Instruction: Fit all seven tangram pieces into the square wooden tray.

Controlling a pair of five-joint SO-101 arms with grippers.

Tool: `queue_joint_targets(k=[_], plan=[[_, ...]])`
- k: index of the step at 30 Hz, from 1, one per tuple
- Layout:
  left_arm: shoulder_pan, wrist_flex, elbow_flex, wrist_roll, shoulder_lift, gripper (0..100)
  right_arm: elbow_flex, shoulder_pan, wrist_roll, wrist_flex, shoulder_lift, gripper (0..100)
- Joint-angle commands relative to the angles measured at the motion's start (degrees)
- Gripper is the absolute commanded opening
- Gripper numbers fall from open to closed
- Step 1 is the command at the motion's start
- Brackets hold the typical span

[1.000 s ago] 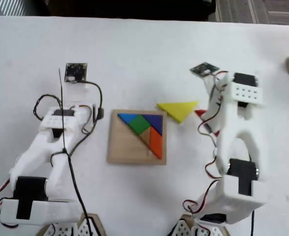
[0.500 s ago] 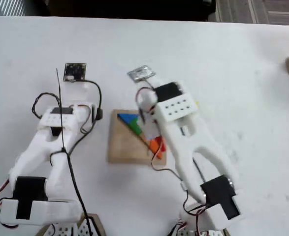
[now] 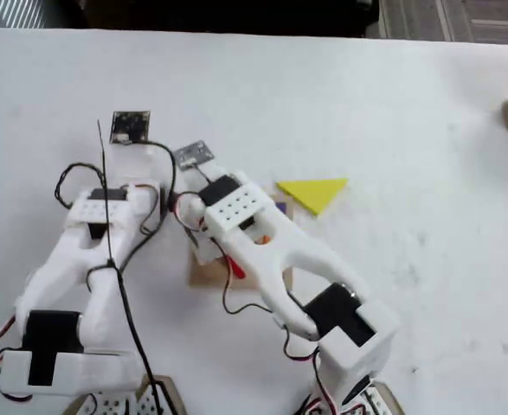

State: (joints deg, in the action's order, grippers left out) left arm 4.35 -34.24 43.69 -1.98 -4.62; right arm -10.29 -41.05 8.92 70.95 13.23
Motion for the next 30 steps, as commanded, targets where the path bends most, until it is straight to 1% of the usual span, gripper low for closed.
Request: queue_joint_targets(k=[1, 3, 7, 12, 15, 18, 20, 22, 24, 25, 27, 30], plan=[[0.8, -0.3, -3.6, 0.1, -0.9, 24, 2.6, -0.7, 0.0, 1.4, -1.1, 26.2], [0.8, -0.1, -3.6, 0.1, -0.9, 24, 6.0, -0.7, -1.1, 6.1, -2.4, 27.3], [0.7, -0.1, -3.6, 0.1, -0.9, 24, 13.5, -0.6, -9.8, 16.7, -6.8, 27.2], [0.6, -0.2, -3.6, 0.1, -0.9, 24, 20.4, 0.0, -16.5, 27.6, -14.8, 27.2], [0.5, -0.4, -3.6, 0.0, -0.9, 24, 17.7, 4.3, -18.9, 27.6, -22.8, 27.2], [0.2, -2.3, -3.6, 0.0, -1.5, 24, 13.2, 11.0, -19.0, 27.5, -30.7, 26.7], [-0.8, -4.2, -3.1, 0.0, -3.6, 23, 9.0, 15.2, -19.0, 27.3, -35.3, 22.4], [-1.9, -6.9, -2.2, 0.0, -7.0, 19, 2.7, 18.5, -19.0, 25.6, -39.4, 13.5], [-3.5, -8.4, -0.6, 0.0, -11.5, 13, -4.7, 22.0, -19.0, 21.8, -43.0, 2.6], [-4.4, -8.8, 0.5, 0.0, -14.0, 10, -8.5, 24.0, -19.1, 19.2, -44.5, 0.8], [-6.3, -9.1, 3.9, 0.0, -19.9, 7, -16.0, 27.9, -19.3, 13.8, -46.9, 4.7], [-10.9, -8.7, 10.5, 0.0, -29.8, 4, -25.7, 33.1, -19.3, 6.5, -48.8, 2.2]])
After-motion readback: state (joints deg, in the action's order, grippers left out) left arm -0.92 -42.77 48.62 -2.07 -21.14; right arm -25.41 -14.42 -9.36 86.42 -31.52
